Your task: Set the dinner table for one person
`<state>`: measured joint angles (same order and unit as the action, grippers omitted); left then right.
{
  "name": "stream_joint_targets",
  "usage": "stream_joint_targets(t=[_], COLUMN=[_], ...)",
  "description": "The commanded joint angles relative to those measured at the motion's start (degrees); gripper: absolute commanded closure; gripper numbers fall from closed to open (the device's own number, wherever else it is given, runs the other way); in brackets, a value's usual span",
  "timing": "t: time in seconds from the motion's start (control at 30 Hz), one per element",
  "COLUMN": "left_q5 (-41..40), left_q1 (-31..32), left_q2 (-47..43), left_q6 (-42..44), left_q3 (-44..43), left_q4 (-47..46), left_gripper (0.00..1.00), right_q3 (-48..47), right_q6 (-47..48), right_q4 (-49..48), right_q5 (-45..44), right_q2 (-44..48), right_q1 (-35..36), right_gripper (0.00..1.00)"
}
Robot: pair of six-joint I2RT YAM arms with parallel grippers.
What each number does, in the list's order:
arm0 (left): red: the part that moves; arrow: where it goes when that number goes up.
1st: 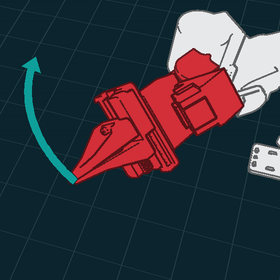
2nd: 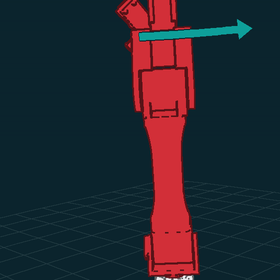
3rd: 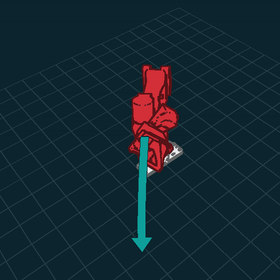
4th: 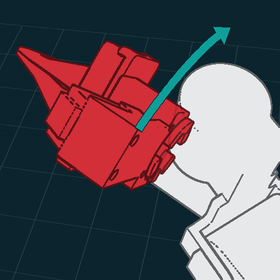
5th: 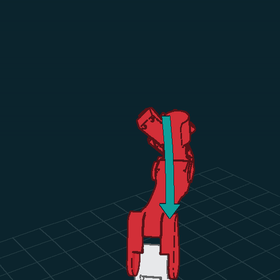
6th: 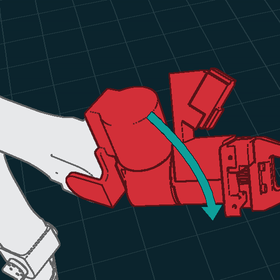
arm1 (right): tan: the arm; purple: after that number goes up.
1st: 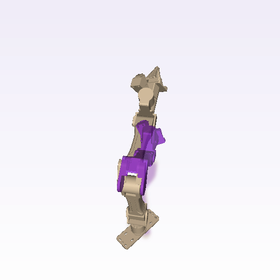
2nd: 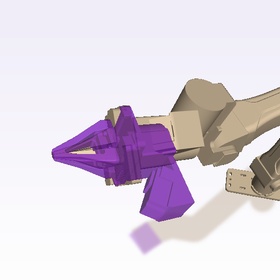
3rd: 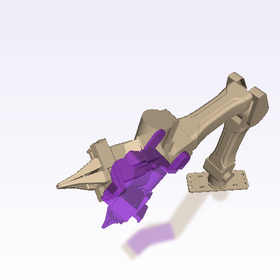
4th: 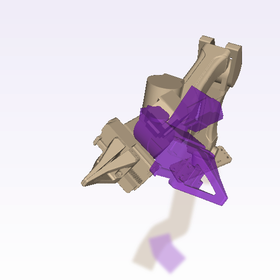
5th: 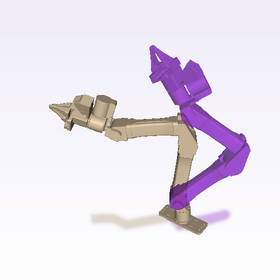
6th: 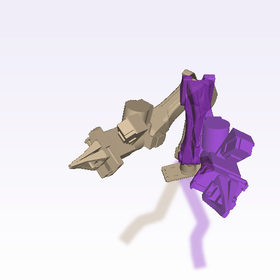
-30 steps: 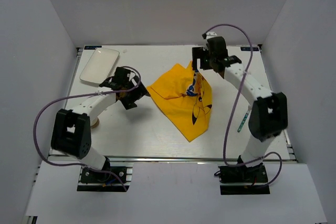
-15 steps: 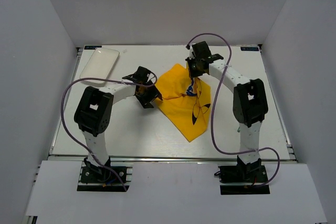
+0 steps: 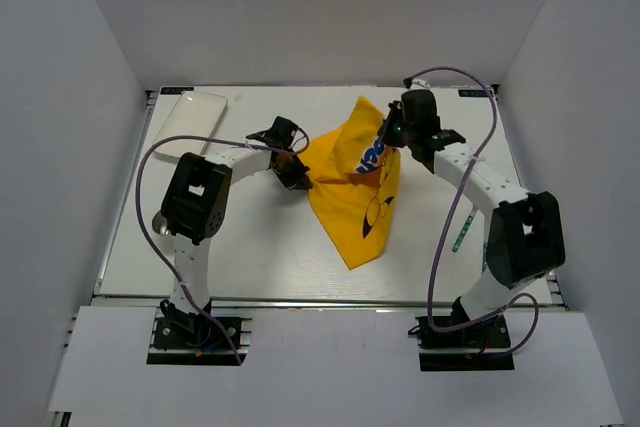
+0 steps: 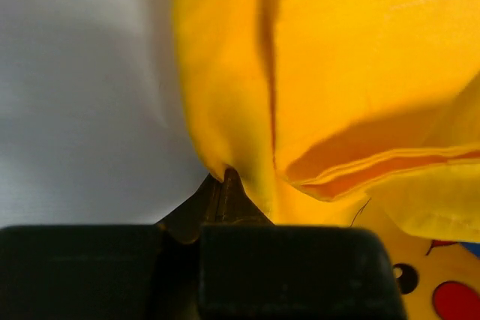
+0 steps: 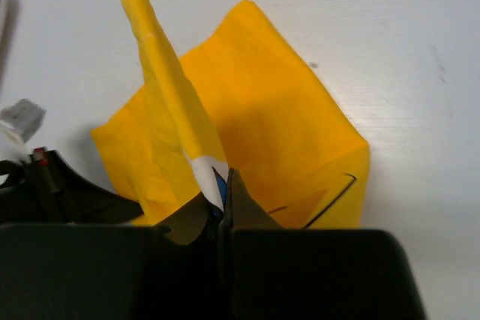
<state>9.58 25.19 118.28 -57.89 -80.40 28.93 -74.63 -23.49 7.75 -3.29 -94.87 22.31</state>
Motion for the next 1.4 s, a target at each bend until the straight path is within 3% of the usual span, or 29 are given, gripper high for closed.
stream_joint_targets(t=[0.0, 0.13, 0.27, 0.37, 0.57, 0.6, 0.63, 0.67, 0.7, 0.73, 0.77, 0.8, 0.87, 0.9, 1.0, 1.03, 1.07, 1.13, 1.2, 1.3, 1.37], left_q5=[-11.1, -18.0, -21.6, -23.9, -25.1, -24.7, -24.6, -25.0, -25.4, -25.8, -25.9, -25.8, -25.9, -25.0, -22.2, -20.7, -19.6, -15.2, -11.9, -9.8, -5.5], left_q1=[-2.0, -3.8, -6.2, -8.0, -10.0, -10.0, -10.6, -10.6, -10.6, -10.6, -10.6, -9.8, -8.5, -8.5, -7.4, -7.3, -6.8, -6.2, -4.6, -3.8, -2.3], left_q2=[5.6, 9.0, 10.4, 10.1, 7.5, 7.4, 7.3, 7.1, 6.8, 5.6, 4.9, 4.1, 0.2, -1.8, -14.6, -18.6, -26.4, -33.6, -40.7, -43.8, -43.8], left_q6=[3.0, 6.4, 7.6, 8.0, 8.0, 8.1, 8.2, 8.4, 9.4, 9.9, 10.5, 11.4, 11.5, 11.2, 8.2, 7.4, 4.8, 2.9, -0.1, -2.3, -4.3], left_q3=[-4.0, -19.4, -27.2, -29.6, -26.8, -26.7, -27.1, -27.7, -28.8, -29.4, -30.0, -31.2, -31.0, -29.6, -13.3, -2.2, 3.3, 15.6, 20.5, 24.5, 27.2], left_q4=[7.8, 15.4, 19.7, 21.6, 20.7, 20.7, 21.3, 21.8, 22.5, 22.8, 23.0, 24.1, 26.6, 26.6, 21.4, 18.9, 15.1, 11.6, 9.7, 9.8, 7.8], left_gripper=[1.00, 1.00, 1.00, 1.00, 1.00, 1.00, 0.93, 0.81, 0.55, 0.39, 0.23, 0.02, 0.02, 0.02, 0.02, 0.02, 0.02, 0.02, 0.02, 0.02, 0.02], right_q3=[8.1, 20.7, 34.0, 43.1, 54.4, 55.9, 57.4, 60.2, 62.0, 63.6, 65.5, 67.4, 66.6, 65.6, 61.6, 61.1, 60.7, 60.6, 59.2, 56.1, 53.3], right_q6=[-11.3, -21.1, -31.2, -37.0, -38.4, -36.6, -36.2, -35.9, -35.2, -35.1, -34.6, -34.0, -33.0, -32.6, -32.8, -34.2, -35.0, -35.8, -35.9, -35.4, -35.2], right_q4=[-3.8, -3.5, -3.0, -2.5, -6.1, -9.0, -11.9, -13.5, -15.4, -19.4, -21.6, -22.2, -20.2, -18.3, -11.0, -9.7, -8.6, -8.0, -6.1, -2.2, -0.3], right_q5=[-13.4, -25.9, -30.3, -32.1, -28.4, -25.1, -23.8, -22.1, -18.4, -16.5, -14.6, -13.3, -13.7, -15.4, -19.3, -20.2, -21.2, -23.1, -24.7, -24.6, -24.6], right_q2=[5.1, 12.7, 20.9, 29.3, 38.5, 39.7, 40.9, 43.9, 45.3, 47.3, 50.5, 51.7, 53.4, 53.1, 49.8, 48.0, 47.6, 46.7, 45.8, 41.7, 38.2], right_q1=[-1.2, -2.4, -3.6, -3.8, -3.4, -3.2, -3.2, -3.2, -3.0, -2.8, -2.7, -2.7, -2.7, -2.8, -2.7, -2.9, -3.0, -3.1, -3.5, -3.9, -4.1], right_gripper=[1.00, 1.00, 1.00, 1.00, 1.00, 0.82, 0.70, 0.50, 0.31, 0.19, 0.11, 0.11, 0.11, 0.11, 0.11, 0.11, 0.11, 0.11, 0.11, 0.14, 0.24])
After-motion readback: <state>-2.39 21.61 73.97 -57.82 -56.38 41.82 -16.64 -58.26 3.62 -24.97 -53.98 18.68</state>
